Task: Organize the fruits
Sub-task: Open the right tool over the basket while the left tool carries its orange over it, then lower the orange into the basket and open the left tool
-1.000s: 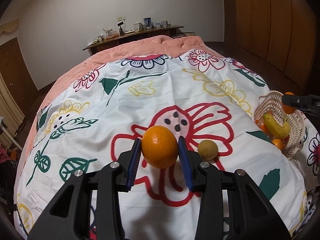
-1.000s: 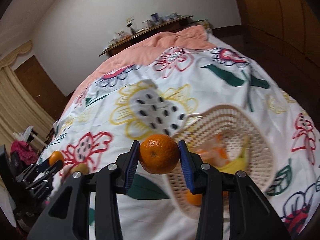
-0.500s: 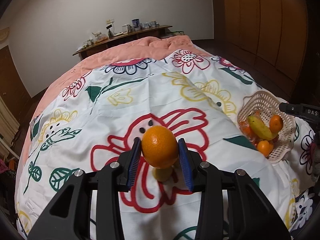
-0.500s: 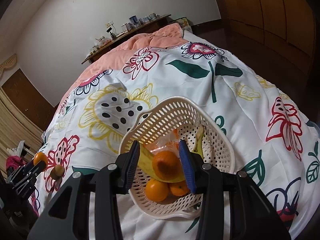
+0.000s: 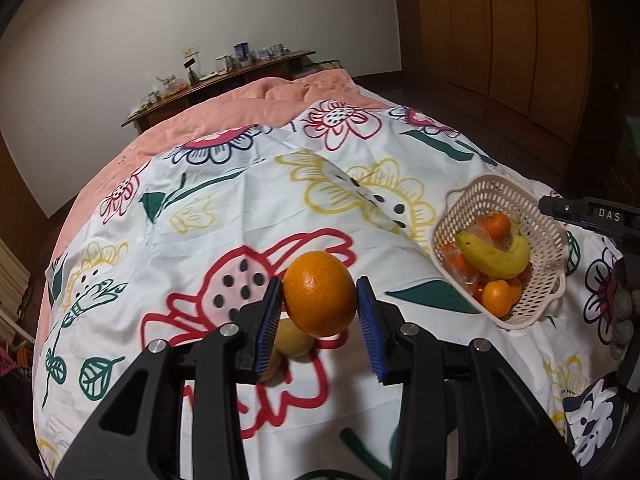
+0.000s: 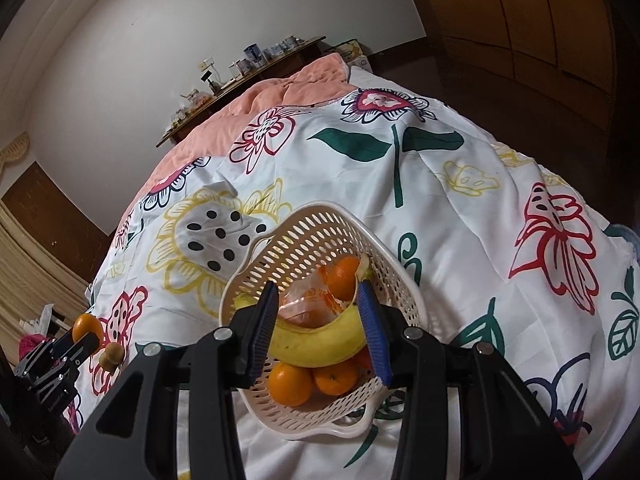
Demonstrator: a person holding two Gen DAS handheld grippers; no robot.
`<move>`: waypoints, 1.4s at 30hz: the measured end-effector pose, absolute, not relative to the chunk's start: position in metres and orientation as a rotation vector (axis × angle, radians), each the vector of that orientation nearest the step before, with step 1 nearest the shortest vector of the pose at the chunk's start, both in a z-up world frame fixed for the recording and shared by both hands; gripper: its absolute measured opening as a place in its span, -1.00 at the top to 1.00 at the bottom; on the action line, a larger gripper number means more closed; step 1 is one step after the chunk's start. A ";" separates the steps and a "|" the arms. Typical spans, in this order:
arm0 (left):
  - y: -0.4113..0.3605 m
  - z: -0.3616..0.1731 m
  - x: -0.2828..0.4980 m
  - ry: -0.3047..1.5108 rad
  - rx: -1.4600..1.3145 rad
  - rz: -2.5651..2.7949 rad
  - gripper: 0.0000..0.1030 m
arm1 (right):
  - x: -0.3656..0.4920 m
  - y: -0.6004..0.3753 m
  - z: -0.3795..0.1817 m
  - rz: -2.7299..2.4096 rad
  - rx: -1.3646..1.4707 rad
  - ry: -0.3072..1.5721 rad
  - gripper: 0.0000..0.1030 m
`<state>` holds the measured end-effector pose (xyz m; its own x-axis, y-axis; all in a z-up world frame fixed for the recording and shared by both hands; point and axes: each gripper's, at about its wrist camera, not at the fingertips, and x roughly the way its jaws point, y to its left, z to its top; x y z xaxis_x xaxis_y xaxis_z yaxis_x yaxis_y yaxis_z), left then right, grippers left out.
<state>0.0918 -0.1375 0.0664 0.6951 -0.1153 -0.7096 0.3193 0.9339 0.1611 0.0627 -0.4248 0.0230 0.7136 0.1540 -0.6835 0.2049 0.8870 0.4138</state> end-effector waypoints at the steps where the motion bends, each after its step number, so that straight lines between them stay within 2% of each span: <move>1: -0.141 0.066 0.092 0.768 0.287 -0.253 0.25 | 0.062 -0.425 0.023 -0.031 0.492 0.784 0.19; 9: -0.175 0.064 0.100 0.801 0.278 -0.368 0.25 | 0.057 -0.435 0.017 -0.067 0.494 0.771 0.17; 13: -0.196 0.065 0.106 0.806 0.266 -0.440 0.25 | 0.053 -0.433 0.018 -0.111 0.425 0.752 0.07; 34: -0.270 0.044 0.146 0.913 0.218 -0.654 0.25 | 0.047 -0.450 0.013 -0.117 0.440 0.742 0.07; 35: -0.271 0.045 0.147 0.914 0.216 -0.657 0.23 | 0.047 -0.450 0.013 -0.116 0.443 0.744 0.07; 36: -0.271 0.045 0.147 0.913 0.215 -0.657 0.06 | 0.047 -0.451 0.012 -0.115 0.447 0.747 0.07; 37: -0.270 0.048 0.148 0.907 0.206 -0.660 -0.32 | 0.047 -0.451 0.011 -0.114 0.448 0.748 0.07; 38: -0.267 0.050 0.148 0.896 0.191 -0.661 -0.44 | 0.046 -0.452 0.011 -0.113 0.449 0.747 0.07; 42: -0.252 0.066 0.153 0.857 0.132 -0.640 -0.48 | 0.046 -0.452 0.012 -0.112 0.455 0.746 0.07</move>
